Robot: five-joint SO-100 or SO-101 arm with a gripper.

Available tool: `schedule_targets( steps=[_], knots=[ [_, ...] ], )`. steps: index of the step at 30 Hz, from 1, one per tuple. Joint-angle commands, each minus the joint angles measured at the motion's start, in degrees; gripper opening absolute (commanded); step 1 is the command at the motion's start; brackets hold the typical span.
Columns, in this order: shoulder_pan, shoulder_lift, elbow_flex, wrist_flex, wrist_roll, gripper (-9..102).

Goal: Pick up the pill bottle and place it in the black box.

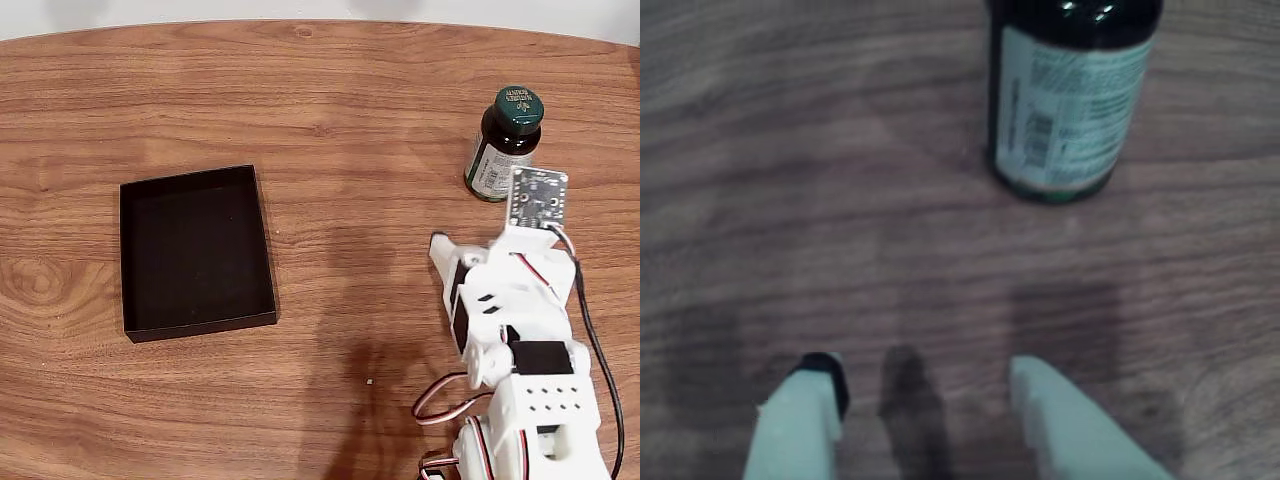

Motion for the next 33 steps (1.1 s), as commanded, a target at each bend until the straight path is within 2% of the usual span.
schedule_targets(
  steps=[1, 10, 20, 33],
  knots=[
    [2.5, -6.6, -1.8, -11.6, -3.9, 25],
    [5.5, -19.6, -2.5, -30.2, -2.1, 33],
    [6.9, -35.8, -15.6, -32.2, -3.2, 34],
    [8.9, -54.4, -22.3, -46.2, -2.7, 39]
  ],
)
